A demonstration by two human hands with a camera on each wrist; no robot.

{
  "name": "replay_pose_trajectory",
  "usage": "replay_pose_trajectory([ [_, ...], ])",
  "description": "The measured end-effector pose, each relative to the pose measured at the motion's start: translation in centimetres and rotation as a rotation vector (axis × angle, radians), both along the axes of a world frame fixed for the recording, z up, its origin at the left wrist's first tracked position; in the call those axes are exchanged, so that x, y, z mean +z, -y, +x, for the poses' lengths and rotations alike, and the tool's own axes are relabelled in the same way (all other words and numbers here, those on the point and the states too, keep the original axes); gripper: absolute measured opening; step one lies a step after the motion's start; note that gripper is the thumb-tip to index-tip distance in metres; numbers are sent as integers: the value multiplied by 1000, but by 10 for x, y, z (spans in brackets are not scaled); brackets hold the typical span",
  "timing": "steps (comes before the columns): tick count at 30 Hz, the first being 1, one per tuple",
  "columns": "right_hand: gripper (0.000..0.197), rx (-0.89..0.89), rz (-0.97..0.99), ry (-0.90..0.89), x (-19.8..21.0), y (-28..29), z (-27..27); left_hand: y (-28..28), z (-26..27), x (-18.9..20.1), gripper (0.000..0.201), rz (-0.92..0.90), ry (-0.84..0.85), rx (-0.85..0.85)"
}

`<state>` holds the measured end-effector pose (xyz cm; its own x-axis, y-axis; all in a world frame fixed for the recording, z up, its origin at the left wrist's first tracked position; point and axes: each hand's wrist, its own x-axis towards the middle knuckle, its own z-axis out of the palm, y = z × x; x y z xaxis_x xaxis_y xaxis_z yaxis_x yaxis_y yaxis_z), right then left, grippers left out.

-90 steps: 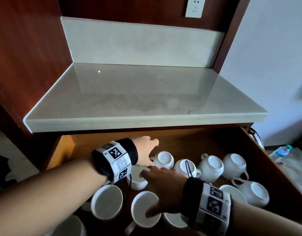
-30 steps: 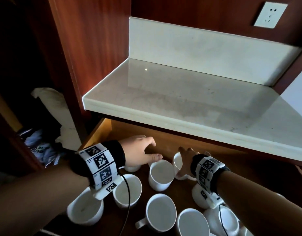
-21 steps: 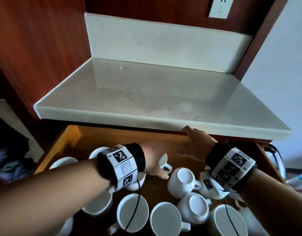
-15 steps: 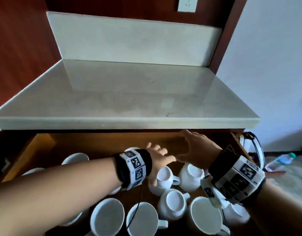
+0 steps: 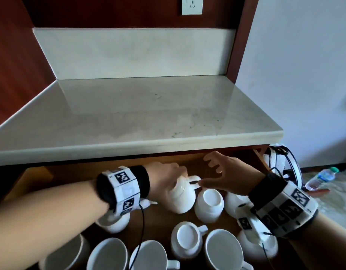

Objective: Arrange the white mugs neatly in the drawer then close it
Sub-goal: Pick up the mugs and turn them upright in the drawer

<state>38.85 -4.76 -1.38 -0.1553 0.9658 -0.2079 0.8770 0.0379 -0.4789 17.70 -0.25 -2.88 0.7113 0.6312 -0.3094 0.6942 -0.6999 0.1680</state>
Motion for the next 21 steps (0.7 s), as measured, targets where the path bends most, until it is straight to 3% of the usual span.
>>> replay_pose_trajectory([
  [3, 88, 67, -200, -508, -1, -4, -7, 5, -23, 30, 78, -72, 453, 185],
  [6, 95, 105, -252, -973, -3, -8, -25, 9, -36, 34, 75, -331, 870, 302],
  [8, 90, 59, -193, -1155, 3, -11, -36, 10, -41, 29, 78, -376, 927, 359],
  [9, 85, 32, -144, -1153, 6, -12, -40, 11, -42, 28, 82, -347, 873, 379],
  [10, 79, 32, -69, -1042, 9, -13, -46, 12, -46, 28, 89, -299, 774, 399],
  [12, 72, 45, 78, -500, 7, -17, -53, 15, -53, 31, 105, -202, 500, 426],
  [14, 72, 61, 147, 3, -1, -22, -64, 18, -64, 30, 103, -132, 290, 435],
  [18, 92, 58, -12, 298, -33, -37, -87, 24, -86, 24, 86, -113, 161, 394],
  [21, 95, 70, -87, 406, -54, -48, -103, 30, -99, 23, 73, -87, 70, 328],
])
